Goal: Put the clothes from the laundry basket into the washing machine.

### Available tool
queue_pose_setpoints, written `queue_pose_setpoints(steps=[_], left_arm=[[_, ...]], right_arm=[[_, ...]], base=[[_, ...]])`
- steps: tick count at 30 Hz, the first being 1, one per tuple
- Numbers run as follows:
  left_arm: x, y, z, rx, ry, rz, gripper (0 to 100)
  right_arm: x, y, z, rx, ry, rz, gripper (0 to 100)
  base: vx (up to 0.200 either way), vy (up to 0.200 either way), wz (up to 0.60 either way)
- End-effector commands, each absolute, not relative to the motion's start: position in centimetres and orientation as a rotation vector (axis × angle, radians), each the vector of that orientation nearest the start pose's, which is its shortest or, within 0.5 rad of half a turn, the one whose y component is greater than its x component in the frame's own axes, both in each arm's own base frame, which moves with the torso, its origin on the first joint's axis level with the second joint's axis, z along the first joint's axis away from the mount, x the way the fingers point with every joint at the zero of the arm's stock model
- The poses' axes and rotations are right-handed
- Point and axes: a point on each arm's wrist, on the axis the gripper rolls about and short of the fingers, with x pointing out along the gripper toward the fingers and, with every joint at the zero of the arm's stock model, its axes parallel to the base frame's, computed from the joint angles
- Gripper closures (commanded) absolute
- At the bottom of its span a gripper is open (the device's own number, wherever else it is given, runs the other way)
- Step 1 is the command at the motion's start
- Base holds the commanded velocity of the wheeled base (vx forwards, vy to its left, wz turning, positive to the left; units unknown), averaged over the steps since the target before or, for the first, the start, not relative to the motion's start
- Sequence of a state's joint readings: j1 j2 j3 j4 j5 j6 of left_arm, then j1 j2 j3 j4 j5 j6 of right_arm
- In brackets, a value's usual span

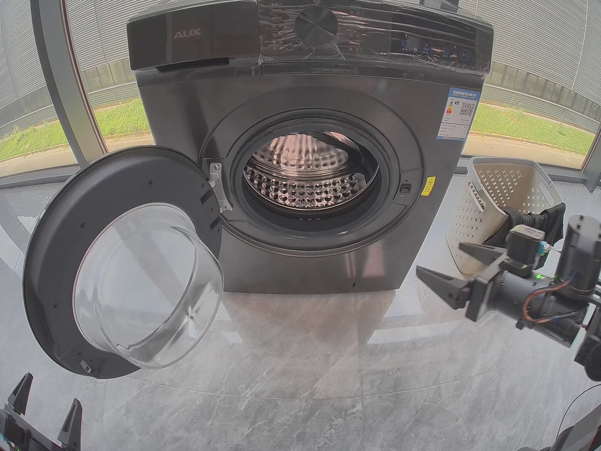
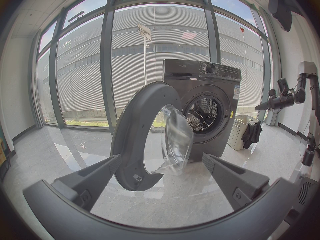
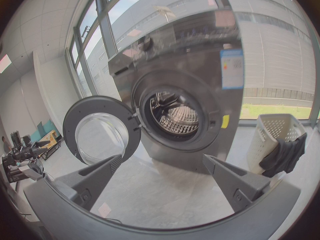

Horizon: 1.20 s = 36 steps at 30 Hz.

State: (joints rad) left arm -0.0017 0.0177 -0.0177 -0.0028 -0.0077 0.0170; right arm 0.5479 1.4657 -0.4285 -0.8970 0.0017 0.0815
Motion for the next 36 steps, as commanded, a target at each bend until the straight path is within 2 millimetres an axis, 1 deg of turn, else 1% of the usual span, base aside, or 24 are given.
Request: queue_pose_setpoints(steps=[1,4,5,7,9,10,12,13,14,16,17,19,21,26,29,30,31,32,33,34,36], left_arm=[[-2.3,0.0,7.7,0.017,-0.005,-0.009,0],[-2.3,0.0,7.7,0.017,-0.005,-0.009,0],[-2.3,0.0,7.7,0.017,-0.005,-0.009,0],[-2.3,0.0,7.7,0.017,-0.005,-0.009,0],[-2.3,0.0,7.7,0.017,-0.005,-0.009,0],[-2.3,0.0,7.7,0.017,-0.005,-0.009,0],[-2.3,0.0,7.7,0.017,-0.005,-0.009,0],[-2.3,0.0,7.7,0.017,-0.005,-0.009,0],[-2.3,0.0,7.7,0.017,-0.005,-0.009,0],[-2.3,0.0,7.7,0.017,-0.005,-0.009,0],[-2.3,0.0,7.7,0.017,-0.005,-0.009,0],[-2.3,0.0,7.7,0.017,-0.005,-0.009,0],[-2.3,0.0,7.7,0.017,-0.005,-0.009,0],[-2.3,0.0,7.7,0.017,-0.005,-0.009,0],[-2.3,0.0,7.7,0.017,-0.005,-0.009,0],[-2.3,0.0,7.7,0.017,-0.005,-0.009,0],[-2.3,0.0,7.7,0.017,-0.005,-0.009,0],[-2.3,0.0,7.7,0.017,-0.005,-0.009,0],[-2.3,0.0,7.7,0.017,-0.005,-0.009,0],[-2.3,0.0,7.7,0.017,-0.005,-0.009,0],[-2.3,0.0,7.7,0.017,-0.005,-0.009,0]], right_arm=[[13.4,6.2,19.5,0.04,-0.032,0.442,0],[11.7,5.0,19.2,0.04,-0.061,0.412,0],[11.5,4.9,19.2,0.039,-0.064,0.409,0],[9.8,3.5,18.3,0.018,-0.078,0.357,0],[9.8,3.5,18.3,0.018,-0.078,0.357,0],[8.0,2.3,17.4,0.003,-0.102,0.291,0],[7.0,1.8,17.2,-0.003,-0.132,0.259,0],[7.0,1.8,17.2,-0.003,-0.132,0.259,0],[5.9,1.4,17.1,-0.015,-0.163,0.238,0],[5.2,1.2,16.7,-0.023,-0.164,0.231,0],[4.4,0.9,16.0,-0.028,-0.161,0.212,0],[3.5,0.7,15.4,-0.03,-0.162,0.196,0],[2.1,0.4,14.2,-0.04,-0.161,0.166,0],[-0.3,0.1,12.2,-0.078,-0.152,0.136,0],[-0.6,0.1,11.9,-0.079,-0.153,0.133,0],[-1.6,0.0,10.3,-0.082,-0.143,0.108,0],[-1.9,0.0,9.7,-0.082,-0.141,0.106,0],[-1.9,0.0,9.7,-0.082,-0.141,0.106,0],[-2.4,0.1,8.8,-0.083,-0.125,0.093,0],[-2.3,0.2,8.5,-0.08,-0.094,0.09,0],[-2.3,0.2,8.3,-0.075,-0.077,0.091,0]], base=[[0.0,0.0,0.0],[0.0,0.0,0.0],[0.0,0.0,0.0],[0.0,0.0,0.0],[0.0,0.0,0.0],[0.0,0.0,0.0],[0.0,0.0,0.0],[0.0,0.0,0.0],[0.0,0.0,0.0],[0.0,0.0,0.0],[0.0,0.0,0.0],[0.0,0.0,0.0],[0.0,0.0,0.0],[0.0,0.0,0.0],[0.0,0.0,0.0],[0.0,0.0,0.0],[0.0,0.0,0.0],[0.0,0.0,0.0],[0.0,0.0,0.0],[0.0,0.0,0.0],[0.0,0.0,0.0]])
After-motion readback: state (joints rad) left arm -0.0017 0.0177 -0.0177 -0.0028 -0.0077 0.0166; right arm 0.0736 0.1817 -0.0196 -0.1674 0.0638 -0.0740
